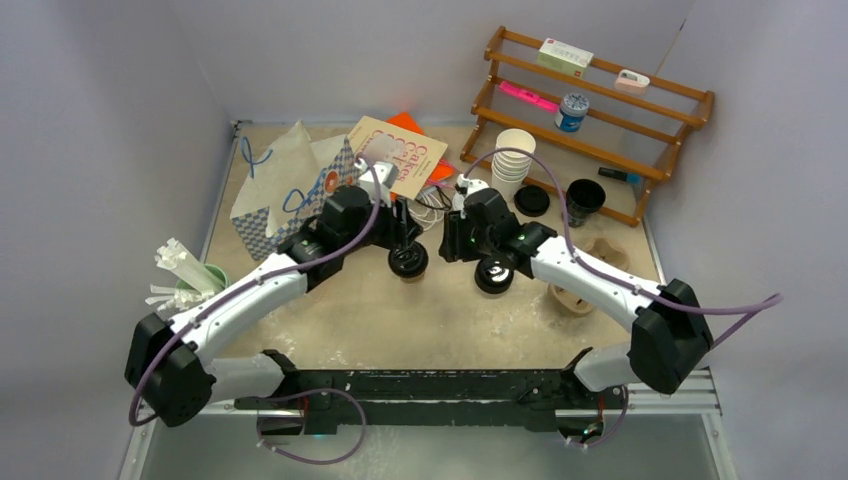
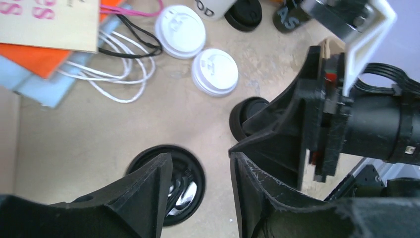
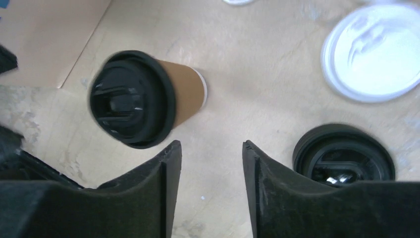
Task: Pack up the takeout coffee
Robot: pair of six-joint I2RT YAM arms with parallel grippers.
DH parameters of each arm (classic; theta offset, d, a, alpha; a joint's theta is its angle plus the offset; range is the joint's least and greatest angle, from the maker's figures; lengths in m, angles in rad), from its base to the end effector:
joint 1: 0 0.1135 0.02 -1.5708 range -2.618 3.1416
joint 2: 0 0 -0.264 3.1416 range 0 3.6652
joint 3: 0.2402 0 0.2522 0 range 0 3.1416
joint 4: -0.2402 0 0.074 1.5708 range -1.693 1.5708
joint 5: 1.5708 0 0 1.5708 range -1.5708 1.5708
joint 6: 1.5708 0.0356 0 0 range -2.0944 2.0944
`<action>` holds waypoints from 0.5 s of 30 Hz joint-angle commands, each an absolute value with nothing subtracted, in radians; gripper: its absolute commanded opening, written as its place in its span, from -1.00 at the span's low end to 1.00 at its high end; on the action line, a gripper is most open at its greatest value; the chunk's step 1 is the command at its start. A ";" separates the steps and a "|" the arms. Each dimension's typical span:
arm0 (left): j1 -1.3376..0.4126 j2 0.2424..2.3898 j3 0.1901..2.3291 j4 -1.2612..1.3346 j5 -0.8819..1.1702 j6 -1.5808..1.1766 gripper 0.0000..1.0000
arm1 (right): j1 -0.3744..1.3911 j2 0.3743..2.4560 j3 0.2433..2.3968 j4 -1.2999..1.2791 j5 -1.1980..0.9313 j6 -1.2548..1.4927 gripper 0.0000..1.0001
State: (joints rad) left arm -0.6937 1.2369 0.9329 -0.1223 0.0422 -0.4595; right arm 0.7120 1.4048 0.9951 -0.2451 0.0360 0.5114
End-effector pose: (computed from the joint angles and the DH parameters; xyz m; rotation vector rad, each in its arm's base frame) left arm 0.2181 -0.1833 0.3015 0.2716 2.0660 -0.7686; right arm 0.2369 0.2028 0.2646 -0.2099 2.2900 0.6171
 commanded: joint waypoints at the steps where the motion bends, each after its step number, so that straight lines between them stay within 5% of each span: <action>1: -0.574 1.156 0.878 -0.161 0.125 -0.463 -0.01 | 0.727 1.404 1.109 -0.232 0.051 0.382 0.28; 3: -0.541 1.117 0.819 -0.149 0.147 -0.485 -0.01 | 0.764 1.434 1.164 -0.253 0.091 0.333 0.67; 5: -0.535 1.069 0.771 -0.150 0.133 -0.499 -0.01 | 0.784 1.450 1.188 -0.241 0.106 0.298 0.85; 15: -0.506 0.954 0.595 -0.125 0.124 -0.595 -0.17 | 0.833 1.603 1.315 -0.160 0.007 0.201 0.85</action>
State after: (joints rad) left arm -0.5224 0.9627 0.6361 -0.1654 0.1017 -0.5354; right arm 0.7998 1.5425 1.2289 -0.1860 0.0311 0.2768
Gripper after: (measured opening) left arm 0.442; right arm 0.942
